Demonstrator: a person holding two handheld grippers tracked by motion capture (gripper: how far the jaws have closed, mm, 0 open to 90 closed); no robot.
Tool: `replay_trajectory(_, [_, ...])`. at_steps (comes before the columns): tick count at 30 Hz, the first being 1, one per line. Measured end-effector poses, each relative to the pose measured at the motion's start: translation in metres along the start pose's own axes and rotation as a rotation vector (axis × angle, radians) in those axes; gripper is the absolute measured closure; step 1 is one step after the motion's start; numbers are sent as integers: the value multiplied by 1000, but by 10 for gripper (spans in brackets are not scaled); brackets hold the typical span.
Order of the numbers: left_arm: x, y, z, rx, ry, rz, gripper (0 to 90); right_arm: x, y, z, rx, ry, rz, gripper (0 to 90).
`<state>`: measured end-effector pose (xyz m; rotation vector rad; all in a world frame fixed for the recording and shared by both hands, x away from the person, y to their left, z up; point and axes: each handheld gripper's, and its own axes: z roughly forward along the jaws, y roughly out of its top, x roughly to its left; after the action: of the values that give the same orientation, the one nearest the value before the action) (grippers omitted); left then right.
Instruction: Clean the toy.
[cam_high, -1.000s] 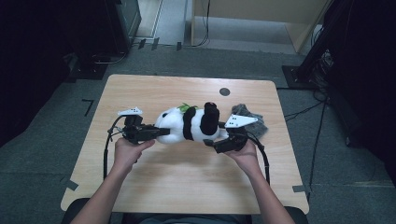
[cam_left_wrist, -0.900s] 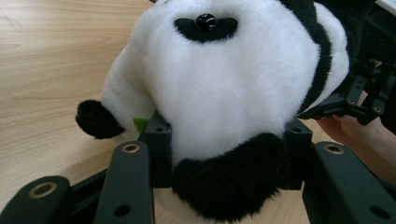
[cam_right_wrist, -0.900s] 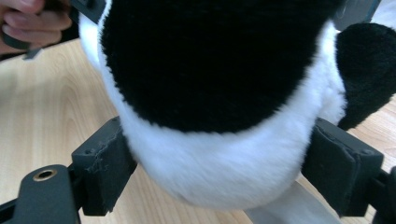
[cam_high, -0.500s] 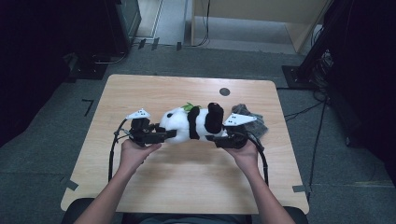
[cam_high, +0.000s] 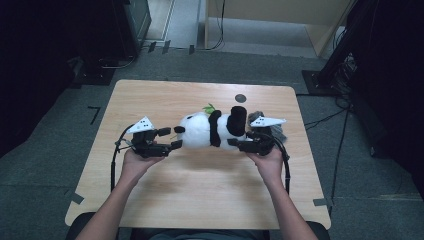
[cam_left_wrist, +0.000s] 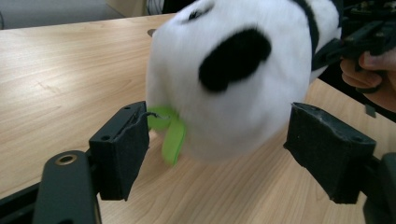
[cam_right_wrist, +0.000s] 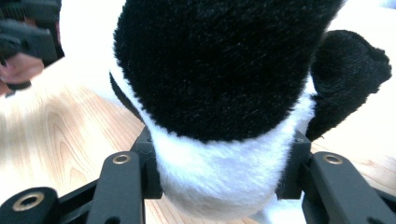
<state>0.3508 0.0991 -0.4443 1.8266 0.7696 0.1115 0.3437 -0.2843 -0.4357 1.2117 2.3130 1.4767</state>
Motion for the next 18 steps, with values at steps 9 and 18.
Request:
replay_trajectory(9, [-1,-8,9,4,-17,44,227,4,5,-10,-23,48,32,496])
replay_trajectory(18, [-10,-13,18,-21,-8,121,121,14,8,-2,24,157,23,492])
